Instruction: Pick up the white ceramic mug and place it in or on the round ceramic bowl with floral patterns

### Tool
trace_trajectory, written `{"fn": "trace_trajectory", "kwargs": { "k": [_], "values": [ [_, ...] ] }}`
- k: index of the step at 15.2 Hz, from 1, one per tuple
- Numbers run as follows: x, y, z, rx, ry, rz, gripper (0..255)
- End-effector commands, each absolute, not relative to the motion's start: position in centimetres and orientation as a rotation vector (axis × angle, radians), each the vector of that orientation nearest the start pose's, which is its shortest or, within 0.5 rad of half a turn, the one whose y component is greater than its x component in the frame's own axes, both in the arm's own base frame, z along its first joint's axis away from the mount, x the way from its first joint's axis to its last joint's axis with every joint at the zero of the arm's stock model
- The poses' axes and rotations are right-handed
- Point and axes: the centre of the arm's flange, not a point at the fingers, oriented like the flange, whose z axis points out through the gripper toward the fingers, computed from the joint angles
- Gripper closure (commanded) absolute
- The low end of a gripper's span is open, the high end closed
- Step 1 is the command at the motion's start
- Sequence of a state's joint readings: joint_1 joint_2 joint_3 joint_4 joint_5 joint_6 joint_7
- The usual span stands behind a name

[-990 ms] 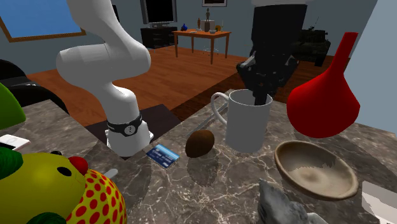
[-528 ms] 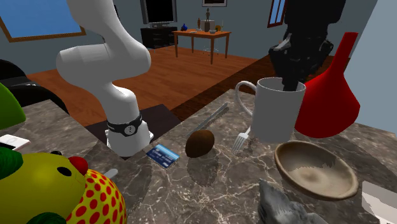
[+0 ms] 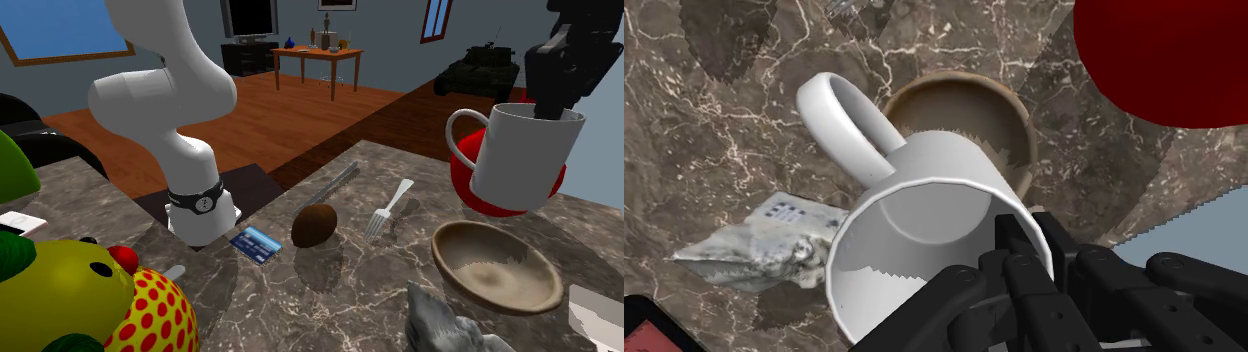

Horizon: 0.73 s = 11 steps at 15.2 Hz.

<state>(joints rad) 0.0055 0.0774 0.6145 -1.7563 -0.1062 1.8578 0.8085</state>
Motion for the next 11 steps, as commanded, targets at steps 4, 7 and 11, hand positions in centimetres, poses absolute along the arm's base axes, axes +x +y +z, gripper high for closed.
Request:
{"fn": "trace_trajectory", "kwargs": {
  "k": [4,7,11],
  "values": [
    [49.0,33.1,50.1,-3.148,0.258,-0.106,255],
    [49.0,33.1,48.6,-3.148,0.258,-0.106,255],
    [49.0,33.1,46.5,-3.148,0.258,-0.106,255]
  ]
}}
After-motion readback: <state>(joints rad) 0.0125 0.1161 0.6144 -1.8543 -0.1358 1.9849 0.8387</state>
